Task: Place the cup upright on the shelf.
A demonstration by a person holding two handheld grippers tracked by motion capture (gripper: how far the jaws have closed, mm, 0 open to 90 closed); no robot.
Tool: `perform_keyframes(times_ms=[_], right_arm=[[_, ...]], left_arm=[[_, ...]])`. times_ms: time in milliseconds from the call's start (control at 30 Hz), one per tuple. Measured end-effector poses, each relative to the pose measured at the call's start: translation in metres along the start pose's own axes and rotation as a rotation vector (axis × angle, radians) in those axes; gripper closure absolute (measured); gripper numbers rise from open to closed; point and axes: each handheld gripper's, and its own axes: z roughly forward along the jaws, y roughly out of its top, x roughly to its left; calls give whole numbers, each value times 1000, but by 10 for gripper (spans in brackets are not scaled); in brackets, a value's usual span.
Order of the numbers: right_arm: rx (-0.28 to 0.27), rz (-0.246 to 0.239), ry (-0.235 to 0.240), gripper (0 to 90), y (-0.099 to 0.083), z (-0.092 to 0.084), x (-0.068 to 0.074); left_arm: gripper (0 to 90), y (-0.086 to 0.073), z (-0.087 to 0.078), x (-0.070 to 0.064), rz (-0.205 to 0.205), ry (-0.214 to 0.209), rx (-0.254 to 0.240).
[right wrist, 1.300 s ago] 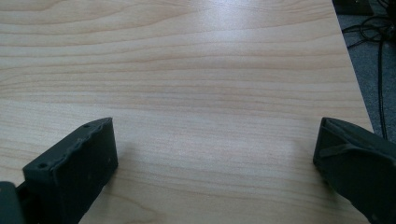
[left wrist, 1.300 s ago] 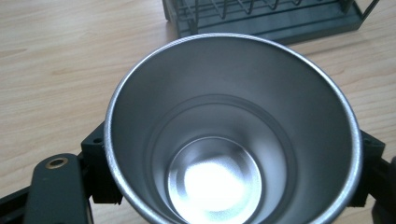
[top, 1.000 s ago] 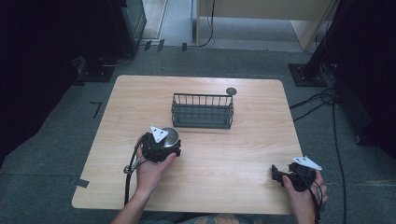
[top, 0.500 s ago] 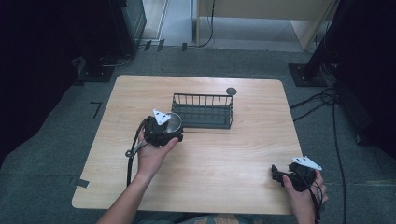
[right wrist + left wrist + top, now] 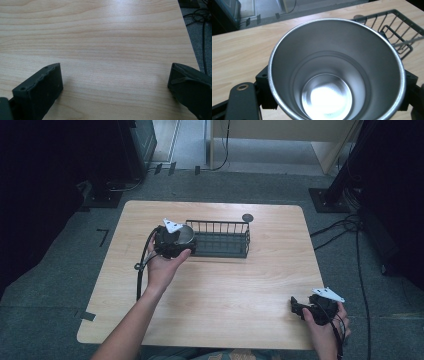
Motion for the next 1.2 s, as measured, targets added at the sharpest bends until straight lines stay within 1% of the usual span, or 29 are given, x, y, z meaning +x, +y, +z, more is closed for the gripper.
perform_keyframes(times_ms=[100,267,567,700,733,933,1200], right_arm=[[0,0,0,0,0,0,0],[0,0,0,0,0,0,0],[0,0,0,0,0,0,0],[0,0,0,0,0,0,0],[0,-1,0,0,0,0,0],[0,1,0,0,0,0,0],[0,1,0,0,0,0,0]], left_arm=[[187,6,3,3,-6,5,-8],[187,16,10,6,-17,0,-8],[187,39,20,1,8,3,-25],[187,46,30,0,2,1,-30],[187,47,33,1,-3,-1,-33],[188,48,49,-1,-6,-15,-29],[187,45,68,-11,2,-37,-22]])
